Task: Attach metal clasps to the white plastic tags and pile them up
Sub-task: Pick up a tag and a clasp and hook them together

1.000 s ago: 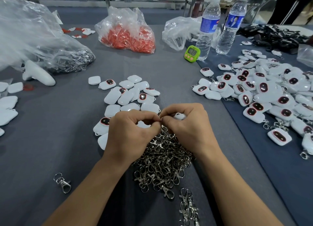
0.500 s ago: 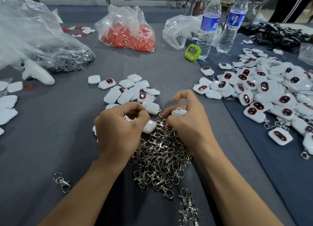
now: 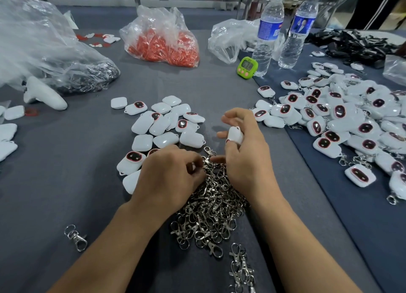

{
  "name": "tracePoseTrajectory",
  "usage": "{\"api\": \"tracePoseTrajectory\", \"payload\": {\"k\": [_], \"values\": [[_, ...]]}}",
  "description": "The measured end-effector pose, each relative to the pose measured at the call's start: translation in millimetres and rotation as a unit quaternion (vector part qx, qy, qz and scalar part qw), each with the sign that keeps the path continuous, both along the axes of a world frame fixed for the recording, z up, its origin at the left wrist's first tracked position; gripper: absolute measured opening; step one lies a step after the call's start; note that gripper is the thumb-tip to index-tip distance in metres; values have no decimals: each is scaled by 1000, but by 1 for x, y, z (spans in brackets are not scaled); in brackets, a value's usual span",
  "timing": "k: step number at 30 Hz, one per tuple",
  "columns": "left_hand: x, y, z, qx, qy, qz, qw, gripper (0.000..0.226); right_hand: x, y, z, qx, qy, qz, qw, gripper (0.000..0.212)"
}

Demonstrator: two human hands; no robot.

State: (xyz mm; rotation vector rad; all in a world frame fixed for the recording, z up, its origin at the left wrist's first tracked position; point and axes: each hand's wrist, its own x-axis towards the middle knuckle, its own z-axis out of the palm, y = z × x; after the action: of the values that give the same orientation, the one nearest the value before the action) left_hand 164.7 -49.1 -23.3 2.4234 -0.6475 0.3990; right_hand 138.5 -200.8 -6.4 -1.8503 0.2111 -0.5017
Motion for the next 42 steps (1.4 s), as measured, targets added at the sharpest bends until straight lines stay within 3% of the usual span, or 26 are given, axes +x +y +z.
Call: {"api": "tracePoseTrajectory", "payload": {"k": [7, 12, 15, 17, 21, 23, 27, 35, 39, 42], "values": [[20, 18, 1, -7, -31, 199, 980, 7, -3, -6, -1, 12, 57, -10, 998, 29], [14, 11, 3, -36, 0, 143, 989, 7, -2, 6, -6, -136, 14, 32, 990, 23], [17, 14, 4, -89, 40, 138, 986, 9, 0, 10, -9, -193, 56, 80, 976, 15], [20, 16, 4, -102, 54, 136, 984, 12, 1, 8, -8, -201, 82, 122, 969, 7], [20, 16, 2, -79, 63, 133, 986, 8, -3, -2, -2, -179, 97, 182, 962, 11], [19, 16, 1, -54, 46, 113, 991, 9, -4, -3, -1, -117, 111, 211, 964, 13], [15, 14, 0, 9, 25, 41, 999, 3, 3, -7, -5, -3, 77, 127, 989, 14], [19, 14, -4, -3, 38, 3, 999, 6, 5, -4, -15, -112, 90, 32, 989, 16], [19, 14, -4, -8, 48, -13, 999, 17, 6, -3, -14, -107, 87, 31, 990, 7], [19, 14, -4, -17, 63, -27, 998, 15, 8, -2, -15, -74, 86, 10, 993, 21]]}}
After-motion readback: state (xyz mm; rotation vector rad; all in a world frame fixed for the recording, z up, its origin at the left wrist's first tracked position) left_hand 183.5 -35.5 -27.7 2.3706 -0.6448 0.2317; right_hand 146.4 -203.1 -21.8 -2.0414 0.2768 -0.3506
